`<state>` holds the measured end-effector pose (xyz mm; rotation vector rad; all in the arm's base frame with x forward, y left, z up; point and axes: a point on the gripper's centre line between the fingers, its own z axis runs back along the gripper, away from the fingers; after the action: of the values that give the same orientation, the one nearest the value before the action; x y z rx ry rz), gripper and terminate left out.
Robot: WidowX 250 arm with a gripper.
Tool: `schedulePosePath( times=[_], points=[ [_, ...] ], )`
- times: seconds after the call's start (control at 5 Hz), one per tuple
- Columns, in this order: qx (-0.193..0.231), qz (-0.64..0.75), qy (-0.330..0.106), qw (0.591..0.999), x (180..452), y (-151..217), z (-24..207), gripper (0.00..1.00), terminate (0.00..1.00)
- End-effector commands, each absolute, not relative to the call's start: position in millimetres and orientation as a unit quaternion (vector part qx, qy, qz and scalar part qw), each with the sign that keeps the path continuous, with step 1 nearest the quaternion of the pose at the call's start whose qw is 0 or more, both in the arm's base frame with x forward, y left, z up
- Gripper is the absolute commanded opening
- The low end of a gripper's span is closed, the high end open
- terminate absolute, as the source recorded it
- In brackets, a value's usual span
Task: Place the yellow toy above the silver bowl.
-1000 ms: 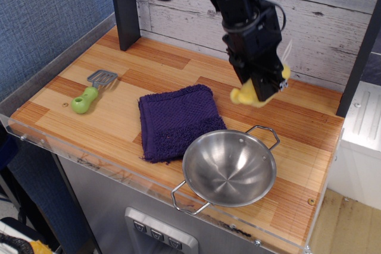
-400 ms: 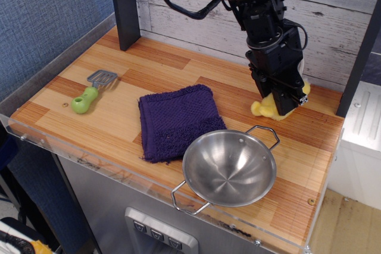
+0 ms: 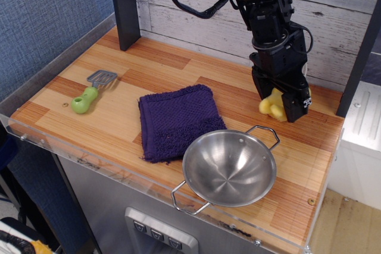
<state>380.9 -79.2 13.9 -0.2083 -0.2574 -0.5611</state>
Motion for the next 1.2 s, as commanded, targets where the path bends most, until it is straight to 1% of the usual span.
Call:
schedulePosePath(
  times=[0.0, 0.2, 0.6, 0.8, 1.0],
  points=[
    [-0.098, -0.275, -0.152, 0.944, 375.8, -76.0, 39.1, 1.00, 0.00],
    [-0.091, -0.256, -0.210, 0.939, 379.0, -66.1, 72.3, 1.00, 0.00],
    [-0.103, -0.209, -0.323, 0.917, 386.0, -41.3, 164.2, 1.00, 0.00],
    [-0.115, -0.202, -0.364, 0.902, 380.7, -29.1, 207.0, 1.00, 0.00],
    [-0.110, -0.180, -0.424, 0.881, 365.8, -8.2, 249.2, 1.00, 0.00]
  ],
)
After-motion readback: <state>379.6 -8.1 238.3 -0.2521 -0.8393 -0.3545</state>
